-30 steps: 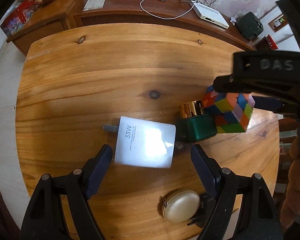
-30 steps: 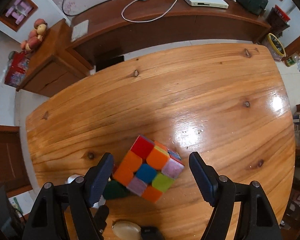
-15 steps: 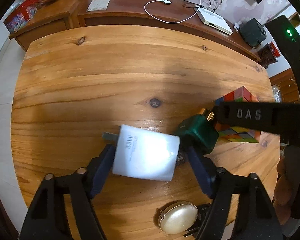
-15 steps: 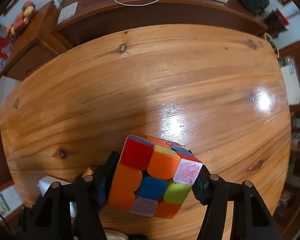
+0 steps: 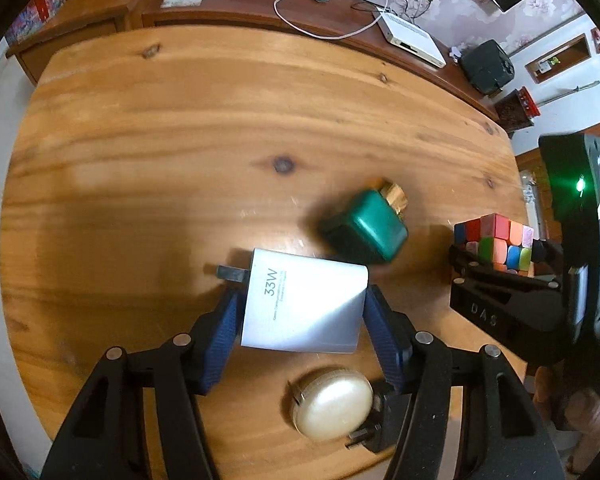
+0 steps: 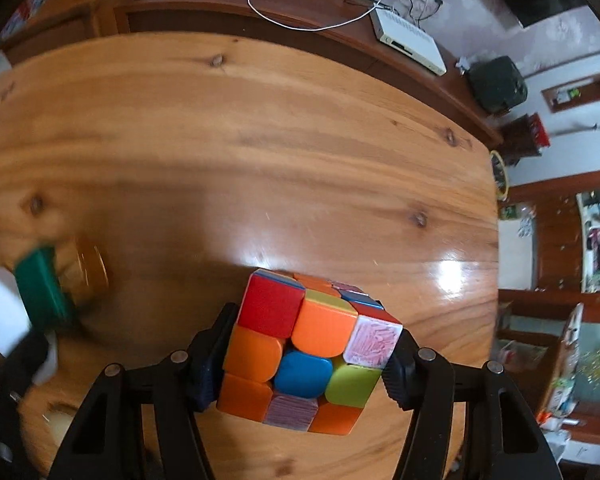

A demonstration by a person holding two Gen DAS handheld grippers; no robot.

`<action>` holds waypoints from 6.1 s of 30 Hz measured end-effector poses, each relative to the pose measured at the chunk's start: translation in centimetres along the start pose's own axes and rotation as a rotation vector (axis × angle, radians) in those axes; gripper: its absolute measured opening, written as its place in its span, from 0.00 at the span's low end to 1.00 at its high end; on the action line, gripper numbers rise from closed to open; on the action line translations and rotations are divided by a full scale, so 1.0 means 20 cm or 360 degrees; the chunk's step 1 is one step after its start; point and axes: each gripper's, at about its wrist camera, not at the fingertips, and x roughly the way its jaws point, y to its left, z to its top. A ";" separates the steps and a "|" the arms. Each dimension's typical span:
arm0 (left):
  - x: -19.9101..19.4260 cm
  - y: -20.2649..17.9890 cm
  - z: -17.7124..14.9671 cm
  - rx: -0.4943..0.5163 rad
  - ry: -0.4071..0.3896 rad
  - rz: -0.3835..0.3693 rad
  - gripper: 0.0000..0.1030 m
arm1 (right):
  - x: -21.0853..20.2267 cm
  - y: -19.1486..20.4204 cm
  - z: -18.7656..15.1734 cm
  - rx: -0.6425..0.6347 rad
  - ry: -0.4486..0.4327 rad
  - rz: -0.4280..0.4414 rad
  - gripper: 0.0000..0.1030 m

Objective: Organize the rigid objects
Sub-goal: 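Carry the charger into the tray with the left tool while the right tool carries the cube there, then lower and open the left tool on the charger while the right tool releases the cube, then lift both tools out of the tray toward the gold compact and green bottle, then grasp the green gold-capped bottle with the right tool while the left tool grasps the gold compact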

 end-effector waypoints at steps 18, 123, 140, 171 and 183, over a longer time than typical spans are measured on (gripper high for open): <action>-0.37 -0.20 -0.27 0.0117 -0.0096 -0.0298 0.62 | -0.23 -0.04 -0.38 -0.0112 -0.0236 -0.0188 0.62; -0.74 -0.22 -1.15 0.0337 -0.0054 -0.0008 0.83 | -0.70 0.01 -1.62 0.0047 -0.0367 0.0491 0.68; -0.88 -0.27 -0.67 0.0409 -0.0280 0.0196 0.83 | -0.99 -0.20 -0.97 0.0060 -0.0538 0.0678 0.68; -0.13 -0.08 -0.28 -0.0042 -0.0066 0.0211 0.83 | -0.10 0.23 0.24 0.0031 -0.0121 0.0955 0.61; -0.01 -0.12 -0.25 -0.0035 0.0037 0.0206 0.83 | -0.07 0.17 0.20 0.0070 -0.0081 0.0912 0.40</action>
